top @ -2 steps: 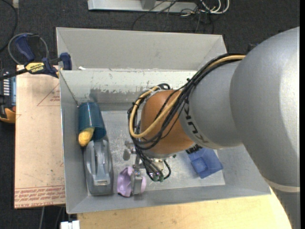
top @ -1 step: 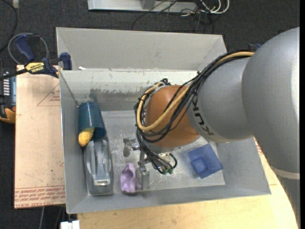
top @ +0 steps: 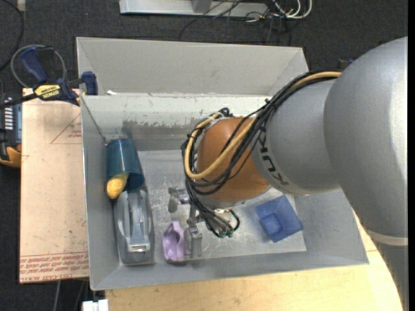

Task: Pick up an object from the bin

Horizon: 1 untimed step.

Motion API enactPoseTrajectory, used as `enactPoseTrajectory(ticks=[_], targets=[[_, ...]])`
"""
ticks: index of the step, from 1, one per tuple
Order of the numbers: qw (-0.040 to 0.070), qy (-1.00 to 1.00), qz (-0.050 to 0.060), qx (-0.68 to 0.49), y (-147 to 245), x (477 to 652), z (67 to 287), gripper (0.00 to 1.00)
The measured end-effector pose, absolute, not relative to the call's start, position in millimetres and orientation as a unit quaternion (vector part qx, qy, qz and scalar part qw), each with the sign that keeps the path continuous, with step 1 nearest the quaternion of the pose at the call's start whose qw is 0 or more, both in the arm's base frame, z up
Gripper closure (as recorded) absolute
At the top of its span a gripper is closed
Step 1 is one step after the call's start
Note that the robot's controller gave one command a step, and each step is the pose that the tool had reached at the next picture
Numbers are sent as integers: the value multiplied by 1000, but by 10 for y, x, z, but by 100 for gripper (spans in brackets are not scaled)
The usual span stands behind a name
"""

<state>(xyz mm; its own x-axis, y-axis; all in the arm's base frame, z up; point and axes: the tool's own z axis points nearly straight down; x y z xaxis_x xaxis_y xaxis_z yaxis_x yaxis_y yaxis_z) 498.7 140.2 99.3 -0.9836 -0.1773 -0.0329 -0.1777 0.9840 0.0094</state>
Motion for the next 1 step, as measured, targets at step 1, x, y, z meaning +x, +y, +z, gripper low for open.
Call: enactPoseTrajectory(ticks=[1], targets=[[12, 996, 4, -90, 1449, 4963, 804, 0]])
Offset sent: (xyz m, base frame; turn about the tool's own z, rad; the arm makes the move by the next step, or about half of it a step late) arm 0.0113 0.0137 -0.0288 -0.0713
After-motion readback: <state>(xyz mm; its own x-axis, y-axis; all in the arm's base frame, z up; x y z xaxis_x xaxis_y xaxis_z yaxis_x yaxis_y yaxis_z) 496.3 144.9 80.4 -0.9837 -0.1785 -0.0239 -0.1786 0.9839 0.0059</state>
